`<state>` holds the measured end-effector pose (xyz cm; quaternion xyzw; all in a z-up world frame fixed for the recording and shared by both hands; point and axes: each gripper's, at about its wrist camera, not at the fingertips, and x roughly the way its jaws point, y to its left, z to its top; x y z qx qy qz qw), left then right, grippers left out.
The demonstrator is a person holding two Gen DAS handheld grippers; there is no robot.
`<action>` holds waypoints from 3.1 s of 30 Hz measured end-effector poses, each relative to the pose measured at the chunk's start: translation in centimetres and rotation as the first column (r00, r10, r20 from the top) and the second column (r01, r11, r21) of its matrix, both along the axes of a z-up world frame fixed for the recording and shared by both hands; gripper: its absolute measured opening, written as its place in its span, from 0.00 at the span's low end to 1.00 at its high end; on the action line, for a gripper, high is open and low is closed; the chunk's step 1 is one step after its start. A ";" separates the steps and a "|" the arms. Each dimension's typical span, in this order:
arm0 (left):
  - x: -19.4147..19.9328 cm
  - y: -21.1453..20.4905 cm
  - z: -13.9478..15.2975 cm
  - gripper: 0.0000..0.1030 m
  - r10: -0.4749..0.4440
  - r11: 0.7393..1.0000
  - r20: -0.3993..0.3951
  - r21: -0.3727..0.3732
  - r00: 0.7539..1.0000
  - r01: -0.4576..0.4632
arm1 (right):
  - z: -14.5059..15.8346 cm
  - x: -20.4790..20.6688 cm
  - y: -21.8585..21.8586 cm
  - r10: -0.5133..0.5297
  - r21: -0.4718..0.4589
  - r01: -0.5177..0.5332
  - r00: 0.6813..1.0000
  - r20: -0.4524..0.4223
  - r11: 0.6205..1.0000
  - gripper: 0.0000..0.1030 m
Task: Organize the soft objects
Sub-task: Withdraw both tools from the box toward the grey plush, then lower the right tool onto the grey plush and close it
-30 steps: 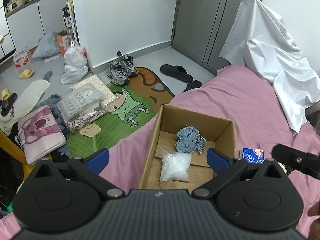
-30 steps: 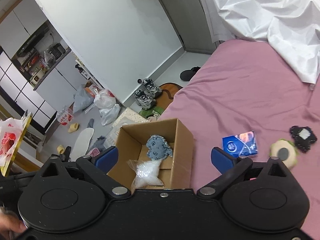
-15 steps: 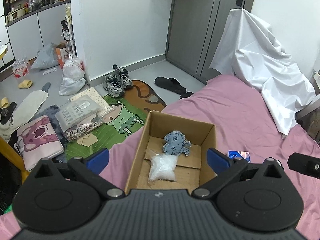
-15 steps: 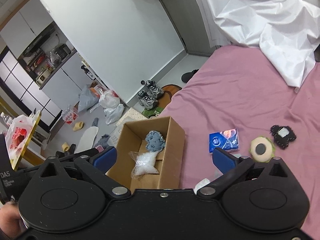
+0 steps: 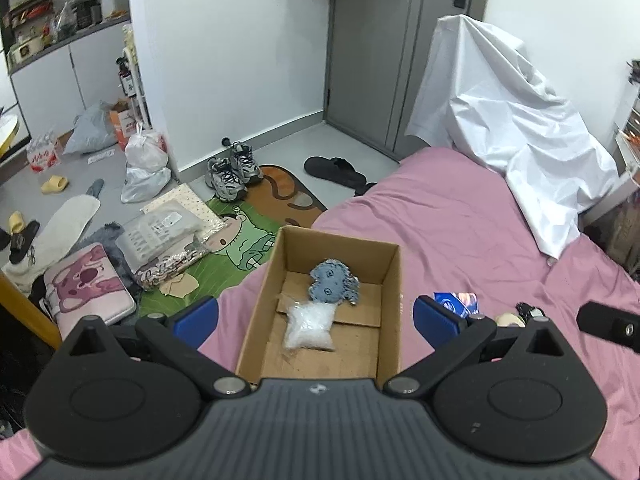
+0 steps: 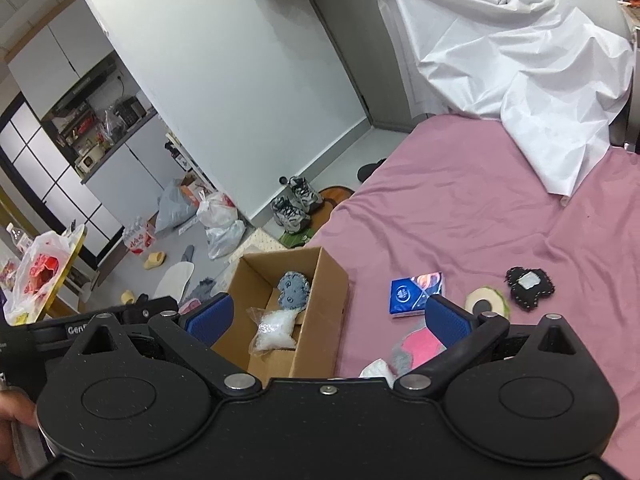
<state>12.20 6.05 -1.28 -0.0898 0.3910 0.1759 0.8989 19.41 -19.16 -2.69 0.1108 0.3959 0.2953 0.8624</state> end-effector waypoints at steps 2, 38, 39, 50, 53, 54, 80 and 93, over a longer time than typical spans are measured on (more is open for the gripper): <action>-0.1 -0.7 0.1 1.00 -0.015 1.000 -0.004 -0.004 1.000 0.015 | 0.1 -0.1 -0.5 -0.007 -0.001 0.007 1.000 0.003 1.000 1.00; 1.7 -11.0 -3.5 1.00 -0.105 0.993 -0.046 -0.065 0.993 0.102 | -4.6 -0.9 -9.2 -0.141 -0.034 0.138 0.983 -0.120 0.990 1.00; 1.9 -11.1 -3.8 1.00 -0.102 0.993 -0.048 -0.067 0.994 0.098 | -4.8 -0.7 -9.3 -0.150 -0.033 0.147 0.980 -0.130 0.989 1.00; 4.0 -11.6 -6.1 0.99 -0.094 0.992 -0.077 -0.092 0.993 0.087 | -7.2 0.7 -10.0 -0.201 0.021 0.212 0.948 -0.247 0.977 1.00; 4.5 -11.8 -7.0 0.99 -0.101 0.991 -0.090 -0.102 0.991 0.092 | -7.8 1.0 -9.7 -0.205 0.011 0.215 0.943 -0.261 0.976 1.00; 4.7 -11.9 -7.3 0.99 -0.101 0.990 -0.095 -0.105 0.990 0.091 | -8.1 1.2 -9.7 -0.207 0.012 0.219 0.940 -0.271 0.976 1.00; 8.4 -11.4 -12.2 0.70 -0.056 0.959 -0.109 -0.284 0.992 0.023 | -15.6 5.9 -9.2 -0.288 0.061 0.377 0.793 -0.536 0.924 0.49; 10.7 -11.5 -12.8 0.64 -0.062 0.949 -0.137 -0.316 0.989 0.016 | -18.6 6.6 -8.2 -0.217 0.115 0.383 0.718 -0.661 0.916 0.51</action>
